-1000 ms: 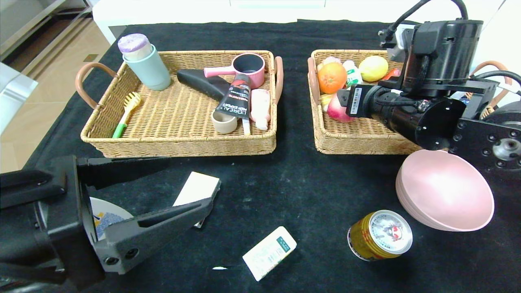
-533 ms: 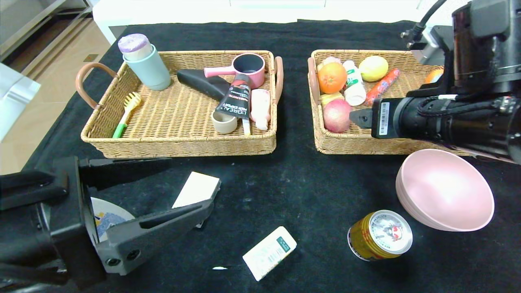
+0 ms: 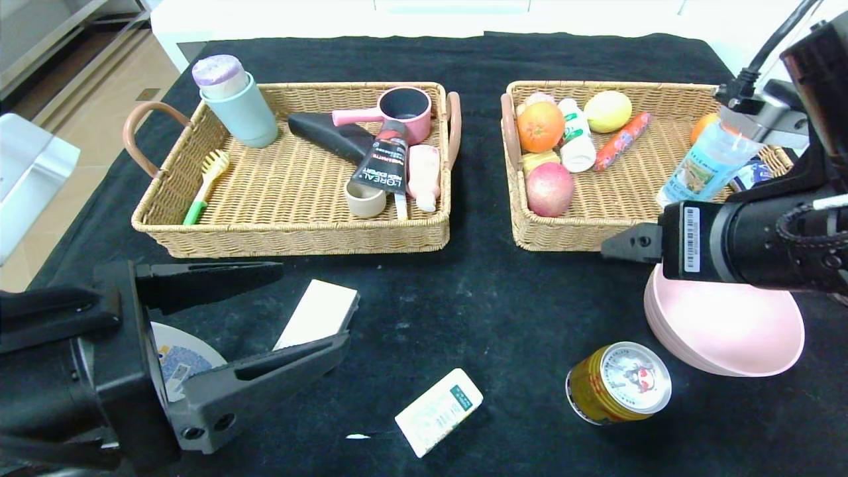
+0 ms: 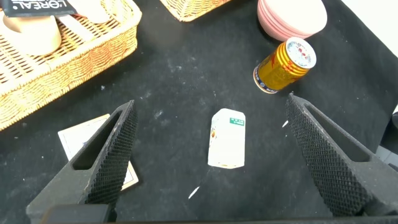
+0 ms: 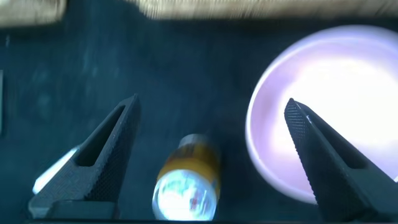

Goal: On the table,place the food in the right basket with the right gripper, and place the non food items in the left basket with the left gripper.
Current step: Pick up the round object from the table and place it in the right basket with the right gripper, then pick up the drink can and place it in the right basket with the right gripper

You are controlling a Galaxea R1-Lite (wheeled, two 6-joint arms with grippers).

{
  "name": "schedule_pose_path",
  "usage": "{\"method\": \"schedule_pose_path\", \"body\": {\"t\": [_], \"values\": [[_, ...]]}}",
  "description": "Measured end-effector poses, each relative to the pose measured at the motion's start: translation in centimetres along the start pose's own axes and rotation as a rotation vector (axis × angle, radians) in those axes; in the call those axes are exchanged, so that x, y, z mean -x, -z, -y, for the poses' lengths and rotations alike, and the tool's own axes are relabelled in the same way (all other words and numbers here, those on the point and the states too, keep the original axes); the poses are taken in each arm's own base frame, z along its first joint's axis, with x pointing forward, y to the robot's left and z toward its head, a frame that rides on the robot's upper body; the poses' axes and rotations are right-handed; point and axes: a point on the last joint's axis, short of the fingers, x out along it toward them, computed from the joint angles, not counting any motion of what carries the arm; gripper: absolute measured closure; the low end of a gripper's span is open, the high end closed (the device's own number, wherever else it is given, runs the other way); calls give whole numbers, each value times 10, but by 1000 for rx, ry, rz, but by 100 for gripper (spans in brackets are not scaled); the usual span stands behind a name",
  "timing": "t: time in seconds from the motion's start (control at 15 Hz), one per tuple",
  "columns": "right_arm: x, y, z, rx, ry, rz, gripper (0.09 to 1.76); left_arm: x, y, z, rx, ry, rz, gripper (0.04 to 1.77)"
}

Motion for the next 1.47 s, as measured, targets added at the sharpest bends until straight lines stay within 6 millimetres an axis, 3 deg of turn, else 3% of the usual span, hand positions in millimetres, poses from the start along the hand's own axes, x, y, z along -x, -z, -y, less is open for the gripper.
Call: {"method": "schedule_pose_path", "body": {"t": [0.4,1.0,1.47], "values": [[7,16,2,-12,-47,-172,15,-2,2,0,1,2,-10,9],[-5,40,-17,3,-14,-301,15,-3,3,0,2,4,-18,9],[-9,49,-20,-27,-18,-400,15,-3,3,0,1,4,-19,9]]}}
